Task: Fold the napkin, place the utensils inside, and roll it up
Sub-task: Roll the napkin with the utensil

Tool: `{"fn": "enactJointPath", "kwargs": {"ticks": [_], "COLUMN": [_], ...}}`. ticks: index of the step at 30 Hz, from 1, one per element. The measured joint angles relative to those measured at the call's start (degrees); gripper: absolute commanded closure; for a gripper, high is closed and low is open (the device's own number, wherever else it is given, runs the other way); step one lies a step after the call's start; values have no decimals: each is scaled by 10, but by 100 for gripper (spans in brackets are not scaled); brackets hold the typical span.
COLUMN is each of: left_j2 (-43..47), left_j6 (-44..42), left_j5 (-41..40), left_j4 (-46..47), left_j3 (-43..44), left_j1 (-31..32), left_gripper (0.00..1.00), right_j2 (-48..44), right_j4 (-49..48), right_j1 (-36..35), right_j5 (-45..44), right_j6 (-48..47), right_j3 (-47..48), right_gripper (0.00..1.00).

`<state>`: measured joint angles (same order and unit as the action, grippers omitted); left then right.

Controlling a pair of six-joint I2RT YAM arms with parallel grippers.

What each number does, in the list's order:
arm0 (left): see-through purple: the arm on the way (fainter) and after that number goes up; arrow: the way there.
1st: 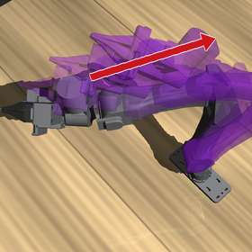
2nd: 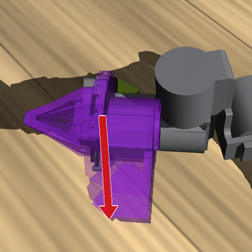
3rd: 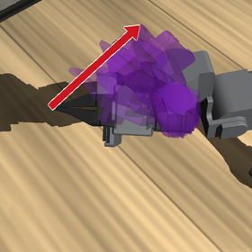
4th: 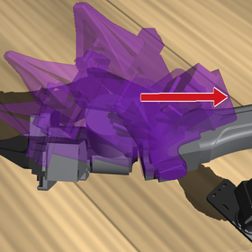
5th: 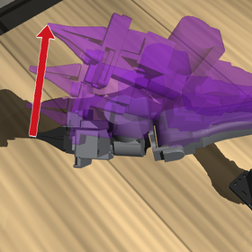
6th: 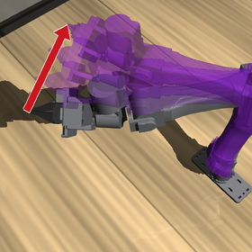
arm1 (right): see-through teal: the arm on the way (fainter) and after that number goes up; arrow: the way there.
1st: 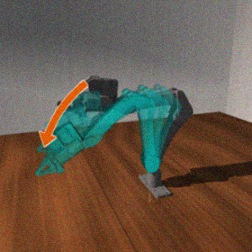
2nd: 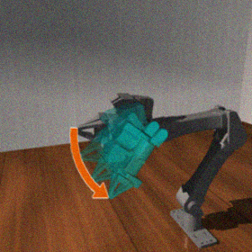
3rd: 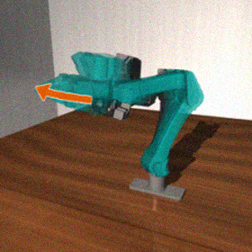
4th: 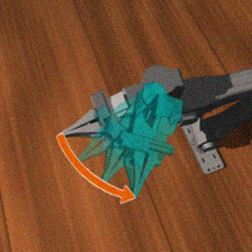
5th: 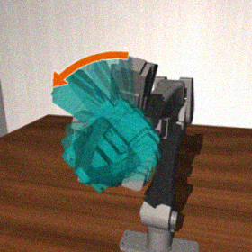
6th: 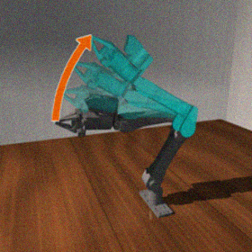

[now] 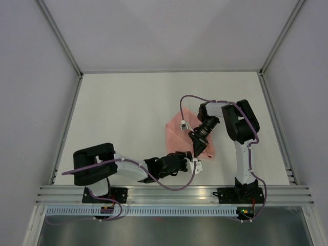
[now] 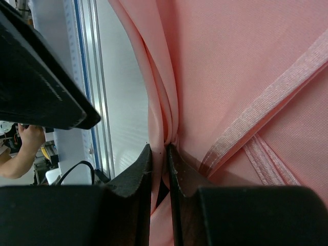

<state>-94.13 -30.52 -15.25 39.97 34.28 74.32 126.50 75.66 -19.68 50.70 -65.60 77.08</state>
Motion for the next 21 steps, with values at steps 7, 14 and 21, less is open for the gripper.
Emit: {"fn": "enactJointPath", "kwargs": {"ticks": [7, 14, 21], "left_j2": [-43, -76, -100], "left_j6": [-19, -21, -29], "left_j5": [-9, -7, -7], "left_j4": [12, 14, 26], "left_j3": [0, 8, 17], "left_j1": [13, 13, 13], "left_gripper": [48, 48, 48], "right_j2": [1, 1, 7], "right_j4": [0, 0, 4], "right_j1": [1, 2, 3], "right_j5": [0, 0, 1], "right_j6": [5, 9, 11], "right_j3": [0, 0, 4], "right_gripper": [89, 89, 89]}}
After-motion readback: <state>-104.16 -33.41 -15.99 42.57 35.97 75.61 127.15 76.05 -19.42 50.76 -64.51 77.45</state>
